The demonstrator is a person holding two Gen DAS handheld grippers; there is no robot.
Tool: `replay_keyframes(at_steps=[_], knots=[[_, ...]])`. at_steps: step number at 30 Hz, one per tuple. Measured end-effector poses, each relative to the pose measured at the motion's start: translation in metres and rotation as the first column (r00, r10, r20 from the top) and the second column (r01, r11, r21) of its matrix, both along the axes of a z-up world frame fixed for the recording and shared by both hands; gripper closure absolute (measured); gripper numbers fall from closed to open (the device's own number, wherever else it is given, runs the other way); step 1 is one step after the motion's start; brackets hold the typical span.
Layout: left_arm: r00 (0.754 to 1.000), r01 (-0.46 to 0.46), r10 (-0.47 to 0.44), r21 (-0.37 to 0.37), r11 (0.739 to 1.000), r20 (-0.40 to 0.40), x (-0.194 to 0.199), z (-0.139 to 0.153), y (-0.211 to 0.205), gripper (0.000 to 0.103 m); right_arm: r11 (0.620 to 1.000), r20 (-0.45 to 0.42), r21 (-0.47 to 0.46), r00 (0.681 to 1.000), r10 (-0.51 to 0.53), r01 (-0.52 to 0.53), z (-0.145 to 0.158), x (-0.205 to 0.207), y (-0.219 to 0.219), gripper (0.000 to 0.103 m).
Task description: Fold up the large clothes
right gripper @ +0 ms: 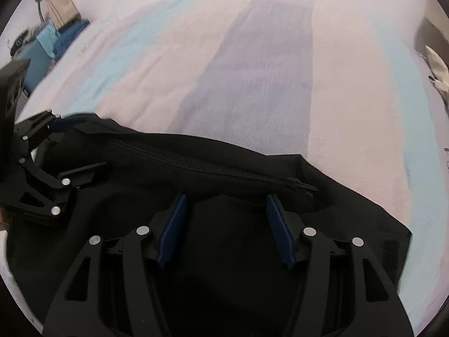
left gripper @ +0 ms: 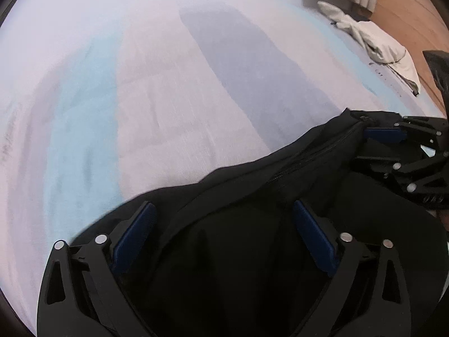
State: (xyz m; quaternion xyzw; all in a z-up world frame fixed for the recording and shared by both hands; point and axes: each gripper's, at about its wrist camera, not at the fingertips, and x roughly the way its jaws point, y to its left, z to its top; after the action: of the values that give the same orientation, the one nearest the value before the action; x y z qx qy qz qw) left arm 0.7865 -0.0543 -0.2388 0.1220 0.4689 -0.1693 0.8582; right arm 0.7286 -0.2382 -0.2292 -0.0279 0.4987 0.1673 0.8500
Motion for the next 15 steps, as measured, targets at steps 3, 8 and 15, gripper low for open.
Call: replay_keyframes(at_steps=[3, 8, 15], knots=[[0.998, 0.007, -0.006, -0.012, 1.0, 0.067, -0.022, 0.024, 0.008, 0.009, 0.999, 0.064, 0.054, 0.998, 0.002, -0.005, 0.027, -0.026, -0.007, 0.047], [0.996, -0.027, 0.033, -0.074, 0.997, 0.078, -0.068, 0.054, 0.026, 0.008, 0.995, 0.104, 0.078, 0.993, 0.05, -0.059, 0.052, -0.073, -0.001, 0.046], [0.999, 0.021, -0.02, -0.068, 0.997, 0.026, -0.104, 0.037, 0.013, 0.008, 0.99, 0.071, -0.001, 0.987, 0.143, -0.143, 0.025, -0.11, 0.027, 0.047]])
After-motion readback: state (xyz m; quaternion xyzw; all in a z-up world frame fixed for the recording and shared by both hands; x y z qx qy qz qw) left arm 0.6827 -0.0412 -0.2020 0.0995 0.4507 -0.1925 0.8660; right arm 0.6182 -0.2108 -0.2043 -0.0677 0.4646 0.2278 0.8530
